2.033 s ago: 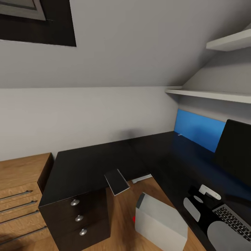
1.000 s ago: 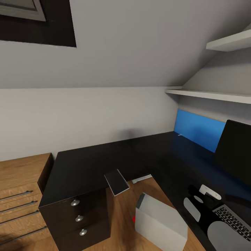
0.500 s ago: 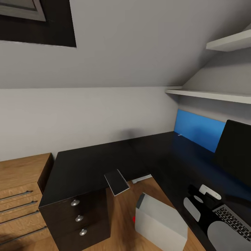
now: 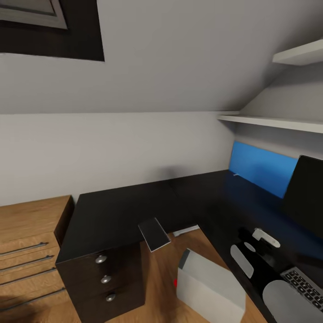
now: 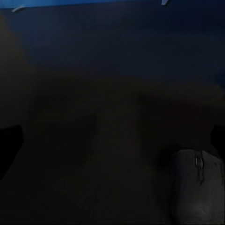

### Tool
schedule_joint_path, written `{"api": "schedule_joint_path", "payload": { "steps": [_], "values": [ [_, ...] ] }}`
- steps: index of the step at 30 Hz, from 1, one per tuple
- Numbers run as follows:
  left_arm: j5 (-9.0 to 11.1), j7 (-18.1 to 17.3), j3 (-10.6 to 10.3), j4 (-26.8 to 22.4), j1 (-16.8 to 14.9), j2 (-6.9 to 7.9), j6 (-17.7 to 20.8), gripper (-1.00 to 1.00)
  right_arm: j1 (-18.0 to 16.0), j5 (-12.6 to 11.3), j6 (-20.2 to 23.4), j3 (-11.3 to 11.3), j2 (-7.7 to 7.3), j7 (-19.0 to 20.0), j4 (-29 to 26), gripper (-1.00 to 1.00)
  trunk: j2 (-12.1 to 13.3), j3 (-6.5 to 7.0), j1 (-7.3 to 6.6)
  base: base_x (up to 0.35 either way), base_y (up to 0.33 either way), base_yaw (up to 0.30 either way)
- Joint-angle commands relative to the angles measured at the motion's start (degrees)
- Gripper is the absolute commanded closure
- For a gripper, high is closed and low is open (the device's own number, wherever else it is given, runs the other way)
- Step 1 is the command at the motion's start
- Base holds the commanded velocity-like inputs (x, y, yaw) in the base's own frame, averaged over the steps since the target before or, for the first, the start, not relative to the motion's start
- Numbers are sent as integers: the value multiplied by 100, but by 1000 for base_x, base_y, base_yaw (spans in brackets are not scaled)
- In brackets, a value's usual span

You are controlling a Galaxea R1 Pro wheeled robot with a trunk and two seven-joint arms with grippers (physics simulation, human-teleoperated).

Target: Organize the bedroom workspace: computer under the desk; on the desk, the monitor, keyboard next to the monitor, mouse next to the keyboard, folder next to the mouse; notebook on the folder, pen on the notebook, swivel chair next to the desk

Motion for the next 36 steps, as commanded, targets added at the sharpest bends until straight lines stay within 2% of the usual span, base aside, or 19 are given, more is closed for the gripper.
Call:
{"api": "schedule_joint_path", "payload": {
  "steps": [1, 4, 6, 8, 10, 16, 21, 22, 26, 27, 29, 31, 32, 36],
  "values": [
    [50, 17, -11, 4, -4, 0, -20, -100, -3, -57, -34, 51, 17, -54, -15, -100, -4, -7, 0, 0, 0, 244],
    [50, 14, -11, 9, -4, 0, -23, -100, 2, -44, -33, 62, 82, -74, -24, -100, -4, -7, 0, 0, 0, 258],
    [50, 13, -11, 12, -4, 0, -37, -100, 4, -8, -38, 191, 152, -75, -23, -100, -4, -7, 0, 0, 0, 273],
    [50, 13, -11, 17, -4, 0, -41, -100, 4, 1, -39, 357, 174, -75, -16, -100, -4, -7, 0, 0, 0, 275],
    [50, 13, -11, 33, -4, -3, -45, -100, 10, 7, -47, 644, 250, -75, -5, -100, -4, -7, 0, 0, 0, 276],
    [50, 13, -11, 46, -4, -7, -46, -100, 16, 17, -59, 960, 481, -77, 11, -100, -4, -7, 0, 0, 0, 277],
    [50, 13, -11, 48, -4, -3, -47, -100, 27, 19, -72, 1409, 635, -77, 171, -100, -4, -7, 0, 0, 0, 278],
    [50, 13, -11, 48, -4, -6, -47, -100, 39, 21, -112, 1563, 774, -53, 551, -100, -4, -7, 0, 0, 0, 278],
    [43, 13, -11, 48, -4, -23, -47, -100, 53, 70, -435, 1652, 1049, 42, 1475, -100, -4, -7, 0, 0, 0, 278],
    [42, 13, -16, 48, -4, -30, -47, -100, 87, 181, -760, 1671, 1256, 220, 2066, -100, -4, -7, 0, 0, 0, 278],
    [41, 13, -18, 48, -4, -33, -47, -100, 205, 391, -1070, 1679, 1444, 475, 2645, -100, -4, -7, 0, 0, 0, 278],
    [41, 13, -18, 48, -4, -30, -47, -100, 258, 509, -1225, 1681, 1513, 613, 2891, -100, -4, -7, 0, 0, 0, 278],
    [41, 13, -19, 48, -4, -28, -47, -100, 320, 634, -1441, 1683, 1583, 807, 3177, -100, -4, -7, 0, 0, 0, 278],
    [41, 13, -19, 48, -4, -33, -47, -100, 489, 731, -1666, 1672, 1628, 1252, 3461, -100, -4, -7, 0, -94, 60, 276]
  ]
}}
